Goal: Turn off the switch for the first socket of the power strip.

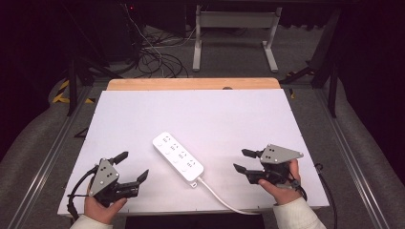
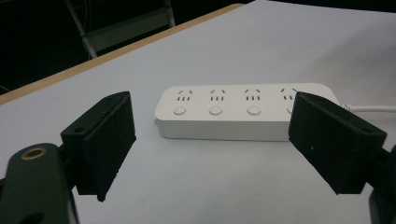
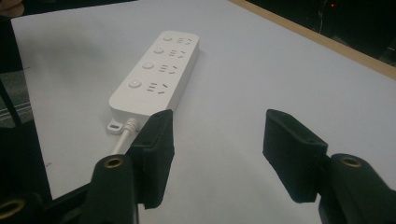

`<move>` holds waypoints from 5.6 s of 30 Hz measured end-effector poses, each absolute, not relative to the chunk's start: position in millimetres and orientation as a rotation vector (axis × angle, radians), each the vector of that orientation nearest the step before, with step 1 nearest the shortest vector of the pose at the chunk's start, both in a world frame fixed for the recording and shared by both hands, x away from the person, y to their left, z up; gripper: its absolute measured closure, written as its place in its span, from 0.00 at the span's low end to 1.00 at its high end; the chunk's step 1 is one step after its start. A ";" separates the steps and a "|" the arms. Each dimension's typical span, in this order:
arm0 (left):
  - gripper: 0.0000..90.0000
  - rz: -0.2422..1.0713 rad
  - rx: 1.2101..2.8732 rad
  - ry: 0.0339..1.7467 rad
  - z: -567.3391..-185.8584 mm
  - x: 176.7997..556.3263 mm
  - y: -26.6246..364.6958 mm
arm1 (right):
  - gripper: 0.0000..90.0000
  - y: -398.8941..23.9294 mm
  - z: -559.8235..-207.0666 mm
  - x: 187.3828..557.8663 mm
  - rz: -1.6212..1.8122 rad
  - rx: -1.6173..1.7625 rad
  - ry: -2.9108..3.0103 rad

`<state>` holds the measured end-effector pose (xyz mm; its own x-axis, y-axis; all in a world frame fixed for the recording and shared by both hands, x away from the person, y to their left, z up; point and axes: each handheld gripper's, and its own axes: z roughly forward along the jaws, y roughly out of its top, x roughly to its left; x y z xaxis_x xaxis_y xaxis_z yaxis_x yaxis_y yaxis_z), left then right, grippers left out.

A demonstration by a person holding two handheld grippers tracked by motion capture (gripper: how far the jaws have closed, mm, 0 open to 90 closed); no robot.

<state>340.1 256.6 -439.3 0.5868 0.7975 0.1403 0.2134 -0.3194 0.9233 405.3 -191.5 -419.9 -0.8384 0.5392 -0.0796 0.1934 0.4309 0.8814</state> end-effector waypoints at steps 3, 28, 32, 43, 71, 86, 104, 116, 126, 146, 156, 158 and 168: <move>0.17 0.750 1.836 0.823 -438.9 339.9 257.3 | 0.50 -183.7 -412.4 407.7 1.371 0.595 2.350; 0.17 0.768 1.842 0.822 -438.0 339.2 258.4 | 0.50 -124.1 -398.2 420.5 1.367 0.454 2.446; 0.17 0.775 1.849 0.816 -437.8 339.6 258.5 | 0.51 -118.3 -397.6 421.3 1.364 0.435 2.465; 0.17 0.778 1.851 0.815 -437.9 339.6 258.2 | 0.52 -99.9 -397.2 424.7 1.348 0.385 2.513; 0.17 0.780 1.846 0.821 -438.3 340.1 259.1 | 1.00 -72.6 -391.5 441.4 1.215 0.479 2.756; 0.17 0.770 1.846 0.831 -439.1 340.9 259.5 | 1.00 -39.1 -404.1 451.7 1.090 0.454 2.873; 0.17 0.776 1.846 0.832 -439.1 341.1 260.2 | 1.00 -18.5 -423.7 455.9 1.006 0.426 2.881; 0.17 0.778 1.850 0.827 -439.7 341.1 259.4 | 1.00 -10.7 -436.2 455.4 0.966 0.405 2.895; 0.17 0.788 1.859 0.817 -439.5 341.6 259.6 | 1.00 -7.2 -442.6 455.0 0.959 0.390 2.885; 0.17 0.783 1.862 0.819 -439.9 341.3 259.0 | 1.00 -8.0 -446.2 451.9 0.956 0.387 2.876; 0.17 0.783 1.861 0.821 -440.0 341.5 258.9 | 1.00 -8.3 -447.0 452.5 0.962 0.396 2.883; 0.17 0.784 1.864 0.820 -439.9 341.5 258.9 | 1.00 -8.1 -446.8 453.2 0.961 0.401 2.889; 0.17 0.775 1.859 0.826 -440.5 341.5 258.4 | 1.00 -7.6 -446.6 454.0 0.957 0.401 2.896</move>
